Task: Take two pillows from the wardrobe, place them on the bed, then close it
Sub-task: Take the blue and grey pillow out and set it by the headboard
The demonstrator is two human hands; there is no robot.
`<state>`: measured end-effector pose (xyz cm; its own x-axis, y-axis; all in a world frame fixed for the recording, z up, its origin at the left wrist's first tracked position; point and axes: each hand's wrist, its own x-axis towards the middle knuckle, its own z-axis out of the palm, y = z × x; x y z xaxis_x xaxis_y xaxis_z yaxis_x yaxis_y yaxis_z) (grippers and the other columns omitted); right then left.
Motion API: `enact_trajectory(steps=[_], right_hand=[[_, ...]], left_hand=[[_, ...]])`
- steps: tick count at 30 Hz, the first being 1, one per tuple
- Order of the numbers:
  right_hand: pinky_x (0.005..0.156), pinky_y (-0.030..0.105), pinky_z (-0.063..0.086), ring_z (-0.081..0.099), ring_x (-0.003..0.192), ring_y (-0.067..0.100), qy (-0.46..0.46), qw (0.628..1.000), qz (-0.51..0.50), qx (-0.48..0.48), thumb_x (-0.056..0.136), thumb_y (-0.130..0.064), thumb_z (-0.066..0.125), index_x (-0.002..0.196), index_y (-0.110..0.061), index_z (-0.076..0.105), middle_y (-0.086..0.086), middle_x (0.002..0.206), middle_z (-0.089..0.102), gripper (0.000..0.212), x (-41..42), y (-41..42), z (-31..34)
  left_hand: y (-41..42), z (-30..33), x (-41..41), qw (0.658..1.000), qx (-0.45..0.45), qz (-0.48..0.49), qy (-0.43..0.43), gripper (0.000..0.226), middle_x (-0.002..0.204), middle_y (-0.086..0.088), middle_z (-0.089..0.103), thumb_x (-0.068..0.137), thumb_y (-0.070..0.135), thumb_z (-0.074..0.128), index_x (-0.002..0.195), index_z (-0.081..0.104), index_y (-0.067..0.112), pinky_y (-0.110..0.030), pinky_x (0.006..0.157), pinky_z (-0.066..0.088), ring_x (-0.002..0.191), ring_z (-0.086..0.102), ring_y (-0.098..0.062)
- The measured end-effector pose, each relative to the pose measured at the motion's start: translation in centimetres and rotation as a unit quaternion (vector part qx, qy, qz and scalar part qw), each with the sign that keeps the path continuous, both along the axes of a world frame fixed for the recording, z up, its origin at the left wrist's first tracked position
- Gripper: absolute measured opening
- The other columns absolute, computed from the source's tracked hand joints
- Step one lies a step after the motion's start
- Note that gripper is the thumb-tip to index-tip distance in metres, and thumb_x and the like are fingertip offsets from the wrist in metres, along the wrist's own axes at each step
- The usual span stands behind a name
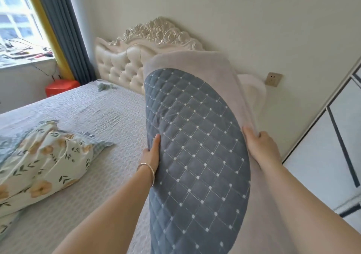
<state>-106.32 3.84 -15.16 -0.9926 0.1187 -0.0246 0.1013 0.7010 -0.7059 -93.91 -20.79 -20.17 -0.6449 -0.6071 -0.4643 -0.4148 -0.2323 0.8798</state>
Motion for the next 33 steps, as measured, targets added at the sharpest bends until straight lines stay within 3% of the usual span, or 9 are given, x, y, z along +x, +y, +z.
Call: enact_trajectory(steps=[2,9,13,16,23,33], right_hand=[[0.091,0.042,0.045,0.054,0.109,0.037,0.007,1.000,0.012,0.012,0.081,-0.068,0.039,0.117,-0.004,0.052,0.018,0.119,0.058,0.076,-4.4,-2.0,-0.4],[0.098,0.047,0.043,0.049,0.118,0.038,-0.006,0.999,0.016,0.034,0.076,-0.073,0.043,0.129,-0.006,0.045,0.017,0.127,0.051,0.086,-19.9,-7.9,0.8],[0.099,0.045,0.041,0.048,0.120,0.037,-0.043,0.998,0.035,0.042,0.076,-0.073,0.044,0.133,-0.009,0.037,0.017,0.133,0.045,0.086,-26.7,-10.0,-1.0],[0.100,0.045,0.040,0.048,0.121,0.037,-0.052,0.995,0.061,0.065,0.073,-0.075,0.045,0.136,-0.009,0.036,0.017,0.135,0.047,0.091,-31.4,-12.0,-2.1],[0.095,0.042,0.040,0.050,0.119,0.035,-0.022,0.976,0.190,0.100,0.076,-0.070,0.051,0.135,-0.007,0.037,0.016,0.133,0.049,0.087,-44.9,-20.5,-6.4],[0.104,0.038,0.035,0.042,0.132,0.031,-0.110,0.895,0.417,0.113,0.079,-0.065,0.054,0.142,-0.005,0.031,0.013,0.147,0.040,0.090,-64.0,-34.9,-14.6]], left_hand=[[-1.1,-1.2,-3.6,0.999,0.020,0.025,-0.003,0.121,0.130,-0.013,0.056,0.047,0.097,0.028,0.134,0.046,0.014,-0.051,0.105,0.034,0.116,0.052,-0.034],[-6.4,-0.7,-18.4,0.992,0.049,0.115,0.026,0.110,0.124,-0.013,0.060,0.053,0.090,0.030,0.127,0.054,0.012,-0.048,0.096,0.037,0.110,0.055,-0.033],[-7.8,-2.6,-24.7,0.992,0.071,0.103,0.027,0.093,0.144,-0.009,0.043,0.073,0.078,0.040,0.144,0.032,0.018,-0.049,0.107,0.030,0.128,0.044,-0.032],[-8.5,-3.7,-28.2,0.991,0.087,0.096,0.018,0.093,0.148,-0.005,0.038,0.073,0.076,0.044,0.147,0.024,0.024,-0.048,0.109,0.030,0.130,0.042,-0.032],[-13.3,-7.4,-39.0,0.969,0.043,0.244,0.006,0.092,0.150,-0.005,0.034,0.073,0.076,0.042,0.146,0.024,0.024,-0.052,0.111,0.023,0.136,0.034,-0.031],[-18.9,-14.6,-51.8,0.895,0.052,0.434,-0.084,0.085,0.150,-0.007,0.035,0.079,0.072,0.039,0.146,0.026,0.022,-0.052,0.112,0.021,0.136,0.033,-0.033]])
